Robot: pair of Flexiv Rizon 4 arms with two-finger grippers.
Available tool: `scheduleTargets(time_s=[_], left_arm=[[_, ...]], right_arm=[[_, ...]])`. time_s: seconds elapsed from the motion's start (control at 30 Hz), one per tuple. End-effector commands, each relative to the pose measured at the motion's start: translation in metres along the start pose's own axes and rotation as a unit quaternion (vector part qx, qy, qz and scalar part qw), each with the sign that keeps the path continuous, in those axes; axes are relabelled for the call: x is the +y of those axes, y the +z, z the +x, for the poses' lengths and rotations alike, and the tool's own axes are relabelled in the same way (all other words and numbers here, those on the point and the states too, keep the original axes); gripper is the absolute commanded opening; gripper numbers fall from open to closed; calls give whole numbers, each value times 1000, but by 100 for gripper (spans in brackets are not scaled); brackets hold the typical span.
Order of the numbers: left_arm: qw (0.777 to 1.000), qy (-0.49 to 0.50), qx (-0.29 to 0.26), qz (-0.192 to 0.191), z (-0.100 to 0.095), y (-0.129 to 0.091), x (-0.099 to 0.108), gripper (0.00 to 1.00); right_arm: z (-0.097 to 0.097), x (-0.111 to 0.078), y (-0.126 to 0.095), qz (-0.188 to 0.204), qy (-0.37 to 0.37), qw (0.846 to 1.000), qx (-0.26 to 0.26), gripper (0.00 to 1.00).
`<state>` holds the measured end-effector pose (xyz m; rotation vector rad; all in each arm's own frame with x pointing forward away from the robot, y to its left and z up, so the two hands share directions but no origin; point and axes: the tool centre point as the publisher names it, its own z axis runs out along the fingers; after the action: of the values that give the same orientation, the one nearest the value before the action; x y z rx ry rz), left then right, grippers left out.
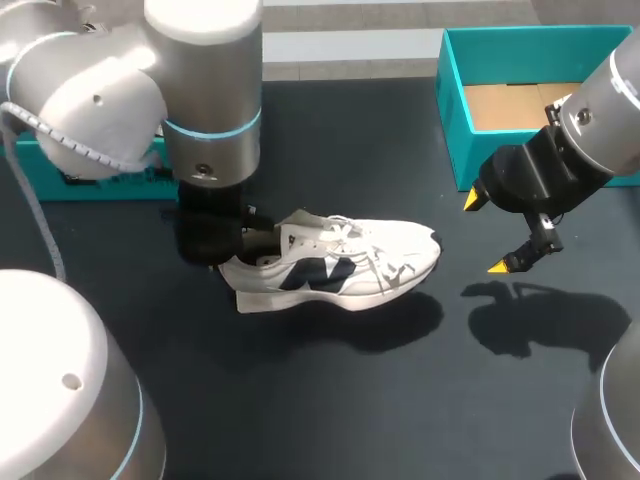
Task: Take the shoe out of the shoebox, open the shoe tongue, remove and reinsert the insole, then place the shoe into the shoebox
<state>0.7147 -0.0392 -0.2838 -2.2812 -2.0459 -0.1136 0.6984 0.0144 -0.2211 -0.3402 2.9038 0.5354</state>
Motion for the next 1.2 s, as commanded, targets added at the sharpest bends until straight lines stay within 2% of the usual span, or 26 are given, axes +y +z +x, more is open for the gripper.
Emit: scheduleTargets(time_s=[0.03,0.23,0.5,0.77,0.9,0.93,1.0,1.03,1.2], left_arm=[[1000,4,7,9,-18,36,9,0],[999,11,38,4,-33,65,7,0],[998,7,54,15,-40,95,6,0],[998,4,58,27,-40,113,2,0],[998,2,55,28,-39,113,-1,2],[998,2,51,31,-39,111,-2,32],[999,0,37,35,-38,104,-4,73],[999,-1,27,39,-36,99,-5,100],[999,-9,-14,41,-29,76,-6,100]], right_arm=[[0,1,1,2,1,1000,0,100],[0,1,1,2,1,1000,0,100],[0,1,1,2,1,1000,0,100],[0,1,1,2,1,1000,0,100],[0,1,1,2,1,1000,0,100],[0,1,1,2,1,1000,0,100],[0,1,1,2,1,1000,0,100],[0,1,1,2,1,1000,0,100],[0,1,1,2,1,1000,0,100]])
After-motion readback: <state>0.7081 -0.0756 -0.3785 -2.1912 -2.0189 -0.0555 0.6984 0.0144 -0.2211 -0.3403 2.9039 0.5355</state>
